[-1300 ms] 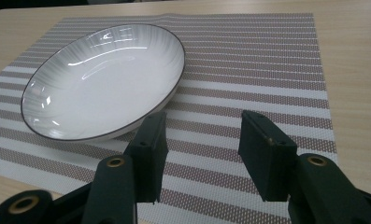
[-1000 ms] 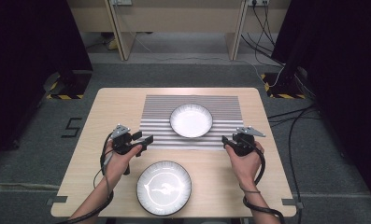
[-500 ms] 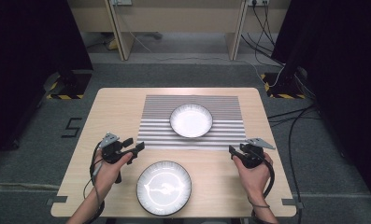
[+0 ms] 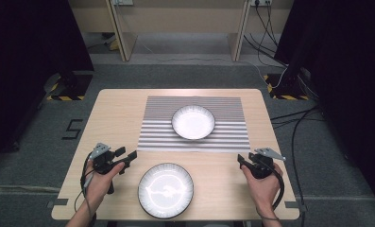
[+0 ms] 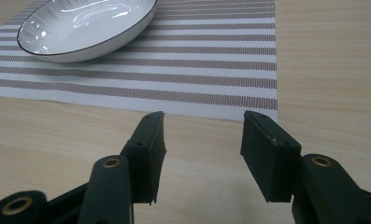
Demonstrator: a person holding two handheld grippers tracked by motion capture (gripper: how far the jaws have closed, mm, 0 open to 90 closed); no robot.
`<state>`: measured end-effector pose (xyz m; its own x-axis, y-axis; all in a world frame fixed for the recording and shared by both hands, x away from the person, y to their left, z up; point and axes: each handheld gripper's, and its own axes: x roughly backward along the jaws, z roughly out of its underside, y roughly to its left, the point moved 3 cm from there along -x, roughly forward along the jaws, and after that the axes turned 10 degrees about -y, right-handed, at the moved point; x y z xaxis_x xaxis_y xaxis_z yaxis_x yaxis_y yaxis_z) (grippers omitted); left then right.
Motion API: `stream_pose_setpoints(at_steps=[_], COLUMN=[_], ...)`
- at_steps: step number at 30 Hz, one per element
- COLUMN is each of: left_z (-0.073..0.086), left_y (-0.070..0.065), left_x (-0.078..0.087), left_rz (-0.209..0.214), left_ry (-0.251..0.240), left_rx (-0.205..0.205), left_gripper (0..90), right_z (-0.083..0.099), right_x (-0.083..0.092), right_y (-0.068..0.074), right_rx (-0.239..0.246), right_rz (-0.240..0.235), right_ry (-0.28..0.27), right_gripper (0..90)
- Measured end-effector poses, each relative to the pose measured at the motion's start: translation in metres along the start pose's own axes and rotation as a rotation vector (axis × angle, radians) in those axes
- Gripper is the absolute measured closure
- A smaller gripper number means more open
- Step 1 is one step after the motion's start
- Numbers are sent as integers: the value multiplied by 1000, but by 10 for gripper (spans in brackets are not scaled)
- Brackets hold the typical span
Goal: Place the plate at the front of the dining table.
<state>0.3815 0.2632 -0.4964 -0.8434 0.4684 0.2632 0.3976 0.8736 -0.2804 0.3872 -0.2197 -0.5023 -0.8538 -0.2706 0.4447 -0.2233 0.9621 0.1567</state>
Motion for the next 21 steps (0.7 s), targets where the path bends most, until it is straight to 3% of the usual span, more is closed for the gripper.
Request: stream_pose_setpoints(at_steps=[13,21], left_z=[13,19], left_y=[12,13], left_x=[10,12], left_rz=[-28,-32], left_ry=[14,6], left_rx=[13,23], left_gripper=[379,379], right_z=[14,16], right_x=[7,8], right_y=[-10,-10], right_rx=[-10,-22], right_rz=[21,21], right_ry=[16,6], right_gripper=[495,492])
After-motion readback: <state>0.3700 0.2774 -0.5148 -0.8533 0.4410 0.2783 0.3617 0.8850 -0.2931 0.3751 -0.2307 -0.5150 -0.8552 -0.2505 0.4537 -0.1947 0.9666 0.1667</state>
